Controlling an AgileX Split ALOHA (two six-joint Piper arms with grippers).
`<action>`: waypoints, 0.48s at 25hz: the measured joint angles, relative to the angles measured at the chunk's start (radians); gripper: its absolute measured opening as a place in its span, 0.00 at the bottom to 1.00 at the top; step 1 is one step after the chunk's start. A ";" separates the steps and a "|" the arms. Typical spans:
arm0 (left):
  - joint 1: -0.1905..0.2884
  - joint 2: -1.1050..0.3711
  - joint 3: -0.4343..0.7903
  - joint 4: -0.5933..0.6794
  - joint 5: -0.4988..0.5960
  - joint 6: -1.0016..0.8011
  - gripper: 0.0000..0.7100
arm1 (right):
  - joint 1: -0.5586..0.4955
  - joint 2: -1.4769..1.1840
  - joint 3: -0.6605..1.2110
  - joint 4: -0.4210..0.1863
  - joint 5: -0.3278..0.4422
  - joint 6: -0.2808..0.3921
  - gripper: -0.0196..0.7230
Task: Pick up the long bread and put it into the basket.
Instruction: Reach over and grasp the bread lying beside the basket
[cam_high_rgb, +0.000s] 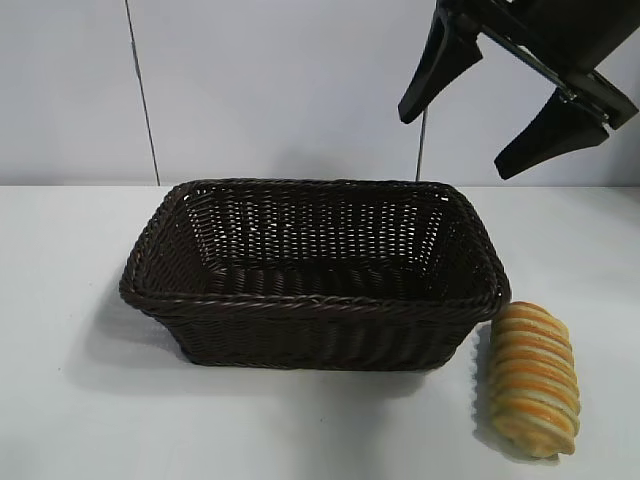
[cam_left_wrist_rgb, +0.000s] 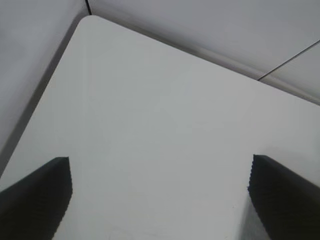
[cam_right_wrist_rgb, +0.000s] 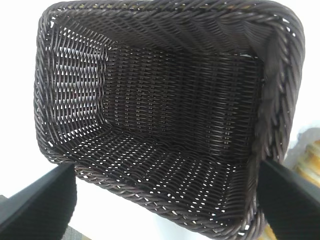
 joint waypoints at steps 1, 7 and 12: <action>0.000 -0.053 0.024 0.000 0.000 0.007 0.98 | 0.000 0.000 0.000 -0.002 0.001 0.000 0.96; -0.061 -0.389 0.243 0.022 0.005 0.035 0.98 | 0.000 0.000 0.000 -0.004 0.001 -0.002 0.96; -0.159 -0.685 0.425 0.071 0.002 0.043 0.98 | 0.000 0.000 0.000 -0.004 0.001 -0.005 0.96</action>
